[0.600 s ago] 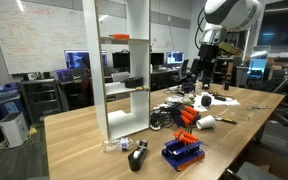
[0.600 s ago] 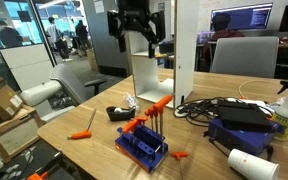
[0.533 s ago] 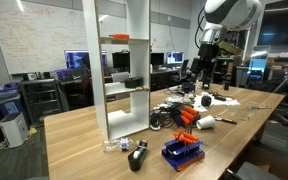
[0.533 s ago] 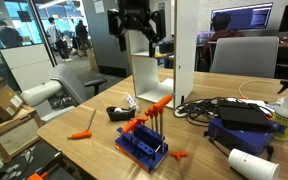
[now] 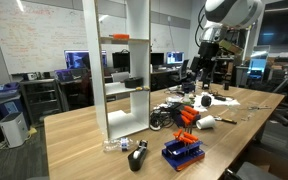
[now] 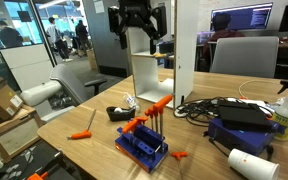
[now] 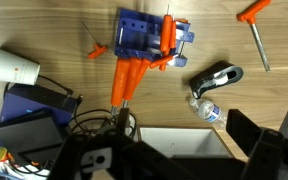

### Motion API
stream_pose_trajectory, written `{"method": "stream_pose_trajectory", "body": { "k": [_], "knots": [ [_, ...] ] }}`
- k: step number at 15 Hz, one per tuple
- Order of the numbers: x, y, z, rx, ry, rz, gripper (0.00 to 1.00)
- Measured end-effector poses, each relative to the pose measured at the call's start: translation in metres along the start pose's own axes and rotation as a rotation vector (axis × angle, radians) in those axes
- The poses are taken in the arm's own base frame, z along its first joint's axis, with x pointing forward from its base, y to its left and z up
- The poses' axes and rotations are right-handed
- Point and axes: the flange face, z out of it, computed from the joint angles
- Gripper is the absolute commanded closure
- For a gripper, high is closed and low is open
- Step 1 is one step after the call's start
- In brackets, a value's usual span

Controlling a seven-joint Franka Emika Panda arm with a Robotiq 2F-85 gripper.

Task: Remove the grey masking tape from the second shelf and put it on the table

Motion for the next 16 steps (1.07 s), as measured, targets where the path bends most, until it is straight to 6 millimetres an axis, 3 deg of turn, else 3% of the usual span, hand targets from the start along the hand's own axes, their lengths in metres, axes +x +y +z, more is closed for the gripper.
{"method": "stream_pose_trajectory", "body": {
  "k": [7,16],
  "knots": [
    [0.001,-0.007,0.003,-0.014,-0.011,-0.014,0.00],
    [0.011,-0.073,-0.037,-0.260,0.017,-0.257,0.00]
  ]
}}
